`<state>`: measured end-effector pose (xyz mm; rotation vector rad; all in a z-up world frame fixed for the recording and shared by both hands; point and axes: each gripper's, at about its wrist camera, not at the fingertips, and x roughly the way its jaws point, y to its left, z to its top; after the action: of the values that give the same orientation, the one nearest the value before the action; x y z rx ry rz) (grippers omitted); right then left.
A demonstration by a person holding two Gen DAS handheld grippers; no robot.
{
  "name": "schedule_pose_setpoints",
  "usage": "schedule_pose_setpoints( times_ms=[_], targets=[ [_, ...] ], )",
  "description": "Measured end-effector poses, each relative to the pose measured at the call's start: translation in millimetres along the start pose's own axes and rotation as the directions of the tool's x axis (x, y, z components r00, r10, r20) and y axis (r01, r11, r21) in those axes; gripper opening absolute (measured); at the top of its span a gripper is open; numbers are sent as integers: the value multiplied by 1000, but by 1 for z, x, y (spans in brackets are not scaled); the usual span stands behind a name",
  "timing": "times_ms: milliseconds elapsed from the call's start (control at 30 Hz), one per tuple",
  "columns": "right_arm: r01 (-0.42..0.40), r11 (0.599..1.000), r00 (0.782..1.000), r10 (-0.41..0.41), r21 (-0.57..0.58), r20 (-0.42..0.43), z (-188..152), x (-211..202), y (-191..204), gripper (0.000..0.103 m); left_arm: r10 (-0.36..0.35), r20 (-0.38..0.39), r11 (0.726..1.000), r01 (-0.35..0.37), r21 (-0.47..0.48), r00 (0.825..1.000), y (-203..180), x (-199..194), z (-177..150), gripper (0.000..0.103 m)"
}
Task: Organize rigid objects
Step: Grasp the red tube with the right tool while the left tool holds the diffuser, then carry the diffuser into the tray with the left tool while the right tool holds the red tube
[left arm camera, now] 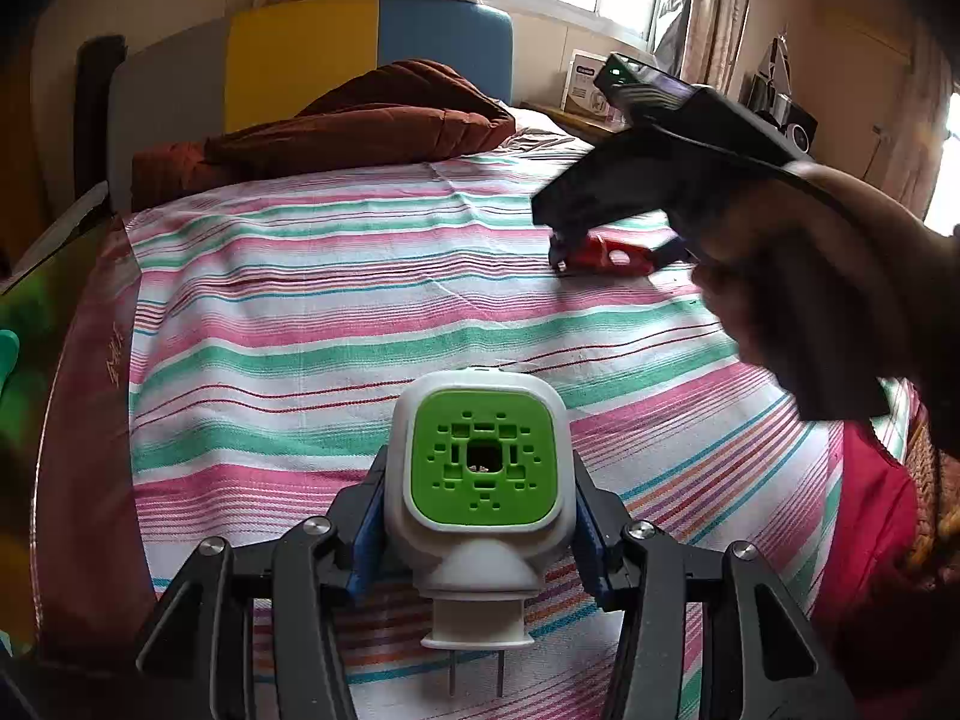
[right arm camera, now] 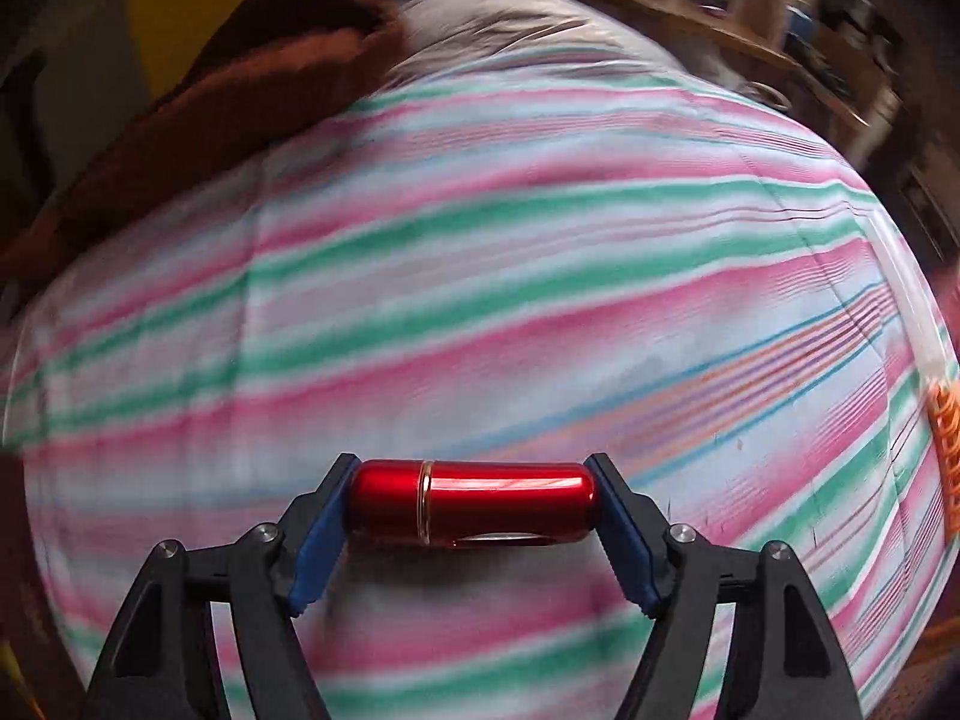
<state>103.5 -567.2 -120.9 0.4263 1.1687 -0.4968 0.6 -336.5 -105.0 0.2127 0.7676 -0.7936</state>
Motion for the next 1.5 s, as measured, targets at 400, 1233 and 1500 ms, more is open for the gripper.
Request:
schedule_pose_setpoints(
  times_ms=[400, 1233, 1500],
  targets=[
    [-25, 982, 997, 38, -187, 67, -51, -17, 8, 76, 47, -28, 998, -46, 34, 999, -6, -6, -2, 52],
    [-26, 983, 990, 49, -181, 128, -48, -11, 10, 78, 100, -2, 994, -100, 34, 995, -6, -66, 1, 52],
    [-9, 980, 991, 36, -197, 131, -49, -11, 12, 78, 87, 41, 996, -88, 21, 995, -2, -89, 8, 52]
  ],
)
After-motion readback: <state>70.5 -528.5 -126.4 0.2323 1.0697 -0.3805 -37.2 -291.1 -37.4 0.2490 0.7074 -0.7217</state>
